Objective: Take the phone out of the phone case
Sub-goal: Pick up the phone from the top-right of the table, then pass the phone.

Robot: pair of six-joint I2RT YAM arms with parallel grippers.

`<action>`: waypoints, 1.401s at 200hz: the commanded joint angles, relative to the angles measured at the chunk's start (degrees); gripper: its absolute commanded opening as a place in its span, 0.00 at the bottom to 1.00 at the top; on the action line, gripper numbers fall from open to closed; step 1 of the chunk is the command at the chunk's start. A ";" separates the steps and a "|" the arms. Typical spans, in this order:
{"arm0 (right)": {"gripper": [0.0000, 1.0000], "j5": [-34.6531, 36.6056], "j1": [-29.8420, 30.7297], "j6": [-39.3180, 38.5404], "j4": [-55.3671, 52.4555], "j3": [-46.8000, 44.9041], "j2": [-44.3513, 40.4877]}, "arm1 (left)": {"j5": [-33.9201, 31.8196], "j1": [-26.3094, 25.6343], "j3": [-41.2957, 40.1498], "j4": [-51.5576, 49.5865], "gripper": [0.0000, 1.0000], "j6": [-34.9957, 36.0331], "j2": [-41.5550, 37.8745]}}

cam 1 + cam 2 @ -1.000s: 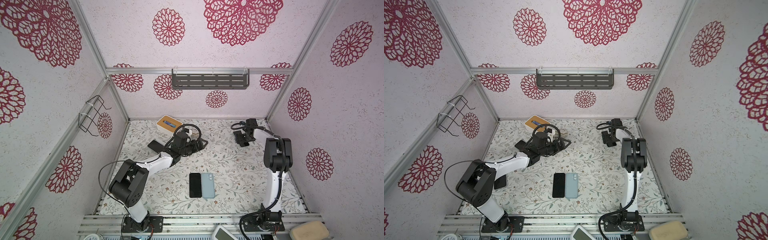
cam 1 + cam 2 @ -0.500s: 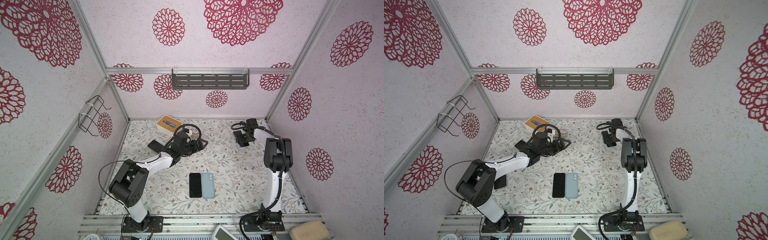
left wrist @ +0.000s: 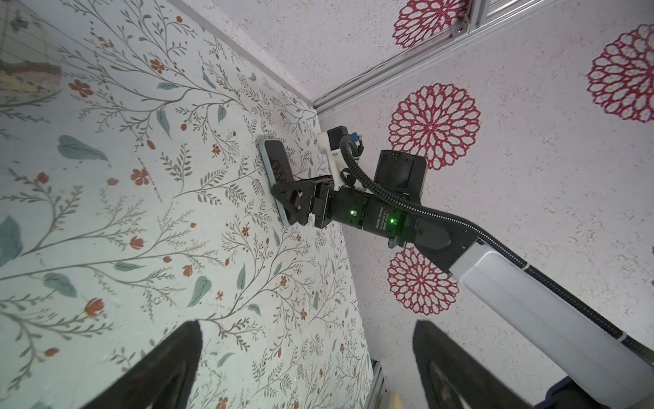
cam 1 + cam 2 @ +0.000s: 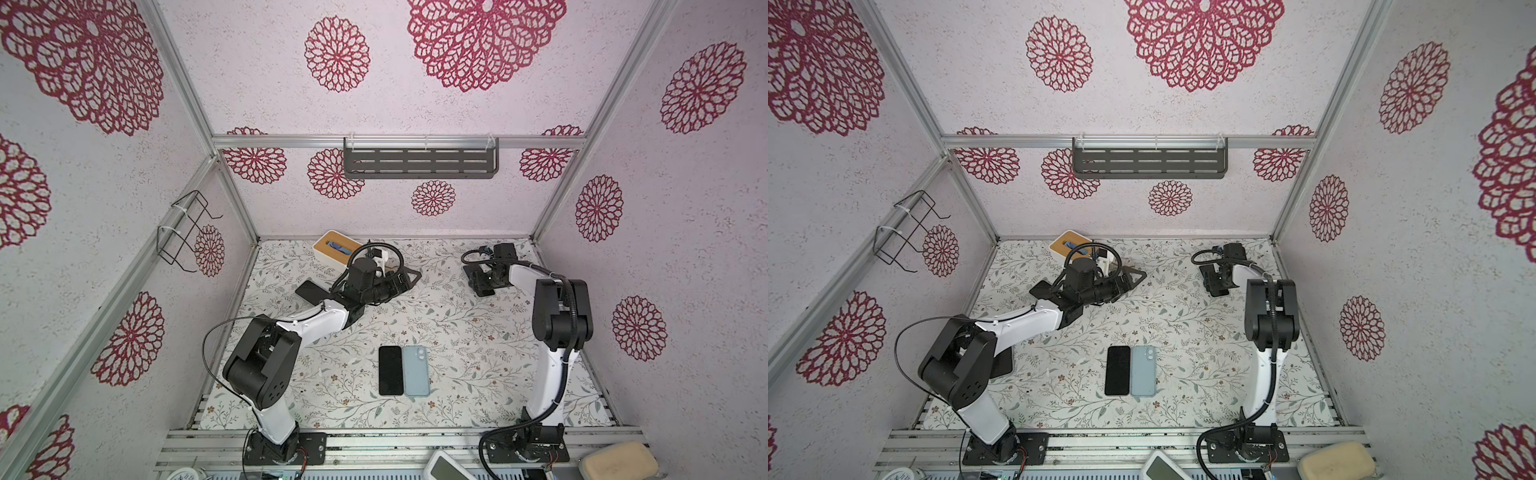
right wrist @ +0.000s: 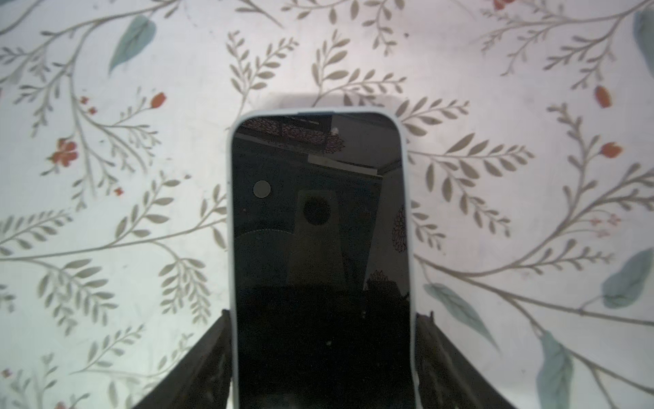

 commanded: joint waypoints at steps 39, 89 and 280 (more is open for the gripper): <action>0.40 -12.14 5.25 5.56 3.79 -7.26 -5.84 | 1.52 0.39 0.36 7.44 0.97 -5.49 4.80; 0.40 -20.42 8.66 9.79 11.39 -13.39 -10.63 | 1.17 0.24 0.54 8.76 0.98 -8.89 8.34; 0.35 -32.47 16.92 16.86 25.89 -24.26 -17.30 | -1.40 0.85 0.58 9.92 0.87 -18.83 16.59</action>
